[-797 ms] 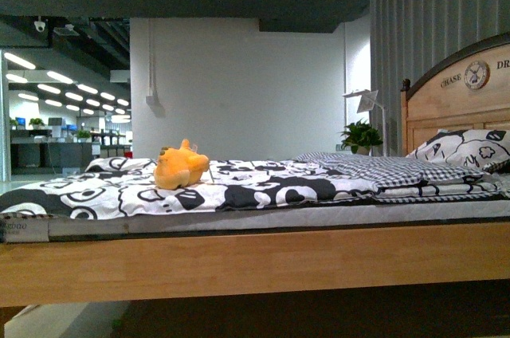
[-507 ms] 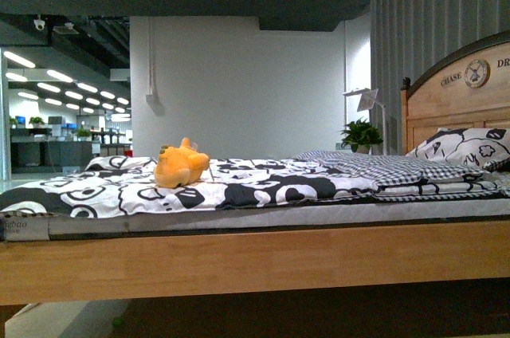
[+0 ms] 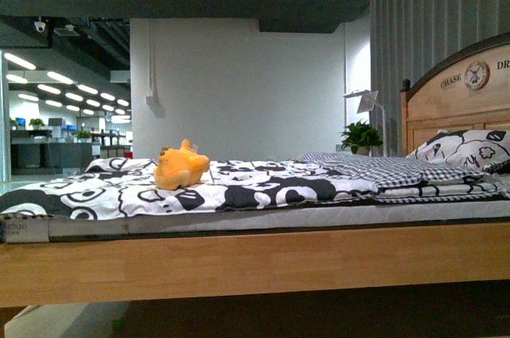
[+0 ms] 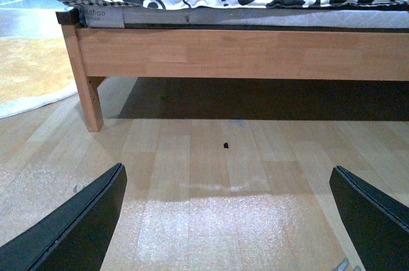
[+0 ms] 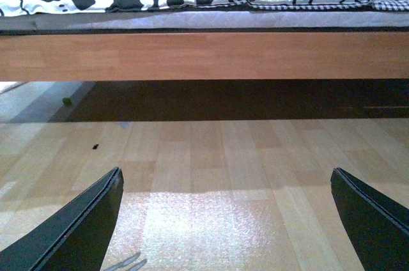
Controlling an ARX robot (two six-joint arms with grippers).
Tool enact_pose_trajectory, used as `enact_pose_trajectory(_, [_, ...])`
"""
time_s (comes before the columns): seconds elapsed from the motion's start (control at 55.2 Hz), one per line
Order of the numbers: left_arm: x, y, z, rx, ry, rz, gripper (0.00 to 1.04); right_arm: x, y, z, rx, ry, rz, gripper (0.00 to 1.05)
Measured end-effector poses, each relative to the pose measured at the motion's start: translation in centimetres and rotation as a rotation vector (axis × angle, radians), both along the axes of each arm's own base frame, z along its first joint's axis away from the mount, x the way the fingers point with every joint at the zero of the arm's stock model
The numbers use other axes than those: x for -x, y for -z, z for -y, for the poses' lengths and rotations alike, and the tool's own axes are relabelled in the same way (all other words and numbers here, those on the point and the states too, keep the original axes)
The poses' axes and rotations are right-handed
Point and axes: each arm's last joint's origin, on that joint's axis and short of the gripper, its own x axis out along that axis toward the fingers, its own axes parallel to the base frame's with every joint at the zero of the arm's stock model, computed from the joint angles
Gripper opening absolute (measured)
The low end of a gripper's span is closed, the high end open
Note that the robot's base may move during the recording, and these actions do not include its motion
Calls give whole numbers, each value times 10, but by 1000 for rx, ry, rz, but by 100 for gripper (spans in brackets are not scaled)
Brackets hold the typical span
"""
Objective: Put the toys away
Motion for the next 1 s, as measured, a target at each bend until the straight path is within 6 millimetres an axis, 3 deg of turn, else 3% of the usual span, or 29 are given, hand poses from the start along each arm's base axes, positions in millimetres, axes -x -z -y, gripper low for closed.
enact_pose_trajectory(0.997, [0,0,0,0,0,0,98,0,0,0,0,0,0,98])
